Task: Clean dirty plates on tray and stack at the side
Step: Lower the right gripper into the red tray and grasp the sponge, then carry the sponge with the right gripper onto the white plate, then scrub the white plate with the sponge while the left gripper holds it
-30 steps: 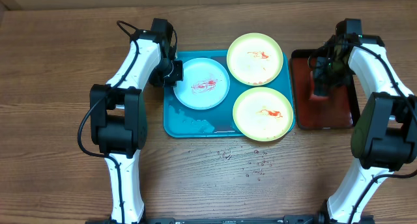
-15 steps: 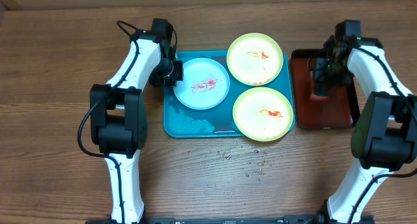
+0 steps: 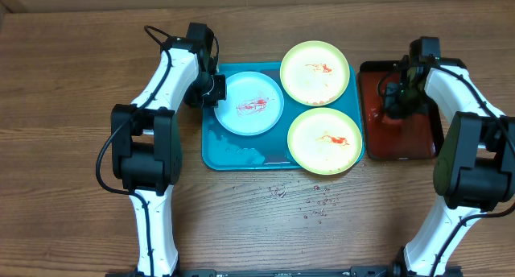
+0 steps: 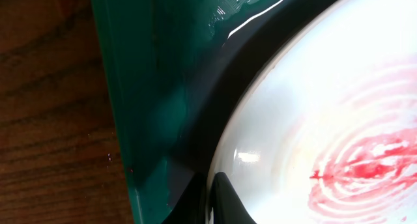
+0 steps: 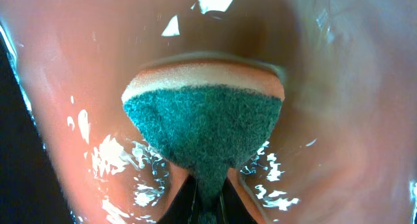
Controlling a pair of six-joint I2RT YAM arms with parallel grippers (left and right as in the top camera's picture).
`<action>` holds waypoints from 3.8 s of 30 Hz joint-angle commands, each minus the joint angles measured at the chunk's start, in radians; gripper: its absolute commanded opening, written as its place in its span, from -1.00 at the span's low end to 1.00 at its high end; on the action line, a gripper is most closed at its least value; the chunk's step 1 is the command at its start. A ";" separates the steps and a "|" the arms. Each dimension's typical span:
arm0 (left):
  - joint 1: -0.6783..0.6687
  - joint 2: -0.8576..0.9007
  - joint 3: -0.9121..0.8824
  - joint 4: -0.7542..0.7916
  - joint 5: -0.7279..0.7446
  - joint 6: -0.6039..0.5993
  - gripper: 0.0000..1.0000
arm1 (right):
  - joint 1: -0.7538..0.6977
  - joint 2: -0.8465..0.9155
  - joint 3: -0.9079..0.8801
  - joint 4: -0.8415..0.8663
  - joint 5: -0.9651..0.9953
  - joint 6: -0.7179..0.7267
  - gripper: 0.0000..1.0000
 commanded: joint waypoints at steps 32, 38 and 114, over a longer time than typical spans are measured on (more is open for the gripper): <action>-0.003 0.008 -0.009 -0.017 0.182 0.084 -0.91 | 0.540 0.021 0.413 -0.117 -0.252 0.323 -0.92; 0.005 0.008 -0.009 -0.031 0.181 0.098 -0.91 | 0.610 0.102 0.401 -0.090 -0.153 0.371 -0.92; 0.023 0.008 -0.009 -0.086 0.109 0.126 -0.92 | 0.712 0.318 0.528 -0.047 0.337 0.359 -0.93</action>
